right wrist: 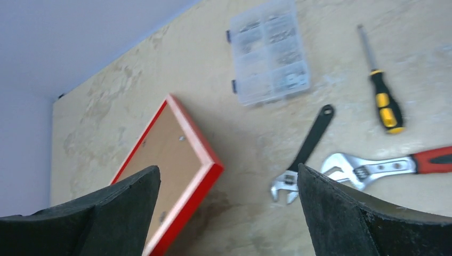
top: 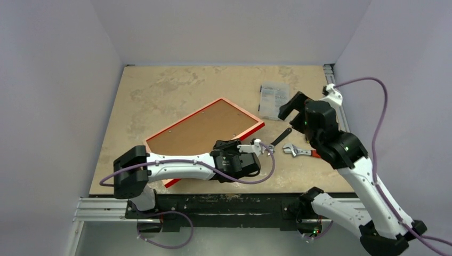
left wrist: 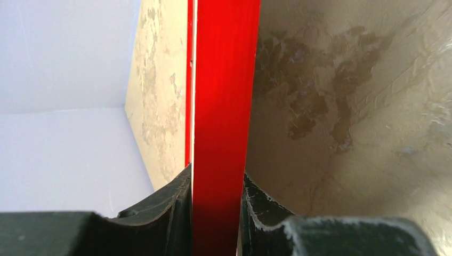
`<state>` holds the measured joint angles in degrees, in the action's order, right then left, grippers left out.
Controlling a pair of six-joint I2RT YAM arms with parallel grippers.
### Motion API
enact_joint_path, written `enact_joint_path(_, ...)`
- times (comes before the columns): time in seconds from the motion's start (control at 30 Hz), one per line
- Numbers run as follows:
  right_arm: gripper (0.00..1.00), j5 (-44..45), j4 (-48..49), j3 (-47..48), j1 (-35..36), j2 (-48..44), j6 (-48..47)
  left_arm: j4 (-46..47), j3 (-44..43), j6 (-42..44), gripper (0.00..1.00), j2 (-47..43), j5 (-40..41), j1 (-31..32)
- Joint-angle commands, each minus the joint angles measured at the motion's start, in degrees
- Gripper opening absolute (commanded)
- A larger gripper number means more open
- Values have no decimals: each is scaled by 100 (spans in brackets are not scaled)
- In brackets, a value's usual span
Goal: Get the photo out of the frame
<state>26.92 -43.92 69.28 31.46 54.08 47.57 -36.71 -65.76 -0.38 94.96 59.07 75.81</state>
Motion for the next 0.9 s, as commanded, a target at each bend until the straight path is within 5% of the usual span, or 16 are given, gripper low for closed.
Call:
enact_joint_path(0.0,98,1174,-903,-551,-20,-779,-543,-439,-854,-449,0,-647,-589,-55)
enact_joint_path(0.47,98,648,-723,-1734,-20,-1128,-478,-2754,-3144,-232,0,-722,-3167,-1347)
enact_joint_path(0.87,97,587,-653,-1812,-22,-1161,-505,-3194,-4511,125,0,-594,-4520,-2991)
